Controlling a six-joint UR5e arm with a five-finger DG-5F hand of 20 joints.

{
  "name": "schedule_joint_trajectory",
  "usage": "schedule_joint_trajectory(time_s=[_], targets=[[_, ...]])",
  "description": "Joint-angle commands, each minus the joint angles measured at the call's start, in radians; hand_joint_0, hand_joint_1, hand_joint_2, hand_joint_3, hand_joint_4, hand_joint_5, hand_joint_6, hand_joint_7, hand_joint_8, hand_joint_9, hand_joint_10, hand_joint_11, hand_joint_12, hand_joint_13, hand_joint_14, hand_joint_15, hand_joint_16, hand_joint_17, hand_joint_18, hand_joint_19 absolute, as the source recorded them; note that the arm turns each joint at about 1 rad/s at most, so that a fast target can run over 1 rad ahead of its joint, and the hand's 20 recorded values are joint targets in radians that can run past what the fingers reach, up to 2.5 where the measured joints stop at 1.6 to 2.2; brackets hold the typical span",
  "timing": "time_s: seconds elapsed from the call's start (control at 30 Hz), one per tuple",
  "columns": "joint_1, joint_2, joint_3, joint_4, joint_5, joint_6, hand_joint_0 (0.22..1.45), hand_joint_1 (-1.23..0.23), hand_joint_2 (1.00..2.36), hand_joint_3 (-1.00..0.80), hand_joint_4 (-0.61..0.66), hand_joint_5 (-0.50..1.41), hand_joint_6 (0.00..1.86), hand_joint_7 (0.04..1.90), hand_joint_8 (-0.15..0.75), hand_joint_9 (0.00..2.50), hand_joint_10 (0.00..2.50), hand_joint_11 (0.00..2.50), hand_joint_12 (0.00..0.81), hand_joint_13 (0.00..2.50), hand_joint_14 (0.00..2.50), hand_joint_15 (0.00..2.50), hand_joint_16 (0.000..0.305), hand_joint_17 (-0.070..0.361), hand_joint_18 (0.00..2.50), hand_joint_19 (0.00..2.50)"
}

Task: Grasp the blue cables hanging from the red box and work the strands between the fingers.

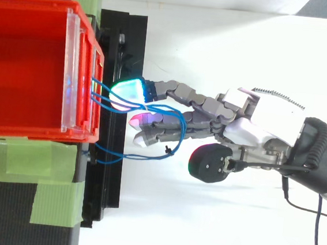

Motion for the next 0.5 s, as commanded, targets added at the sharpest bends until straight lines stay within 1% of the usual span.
schedule_joint_trajectory(time_s=[0.0, 0.2, 0.47], targets=[[0.000, 0.000, 0.000, 0.000, 0.000, 0.001, 0.76, -0.52, 1.00, -1.00, 0.25, -0.26, 0.01, 0.67, 0.424, 0.48, 0.01, 0.27, 0.420, 0.71, 0.01, 0.37, 0.054, 0.121, 0.63, 0.10], [0.000, 0.000, 0.000, 0.000, -0.002, 0.002, 0.76, -0.52, 1.00, -1.00, 0.26, -0.25, 0.01, 0.67, 0.436, 0.55, 0.01, 0.39, 0.424, 0.76, 0.01, 0.41, 0.053, 0.119, 0.70, 0.13], [0.000, 0.000, 0.000, 0.000, -0.002, 0.001, 0.77, -0.52, 1.00, -1.00, 0.27, -0.24, 0.01, 0.68, 0.441, 0.59, 0.01, 0.48, 0.429, 0.83, 0.01, 0.47, 0.053, 0.120, 0.75, 0.17]])
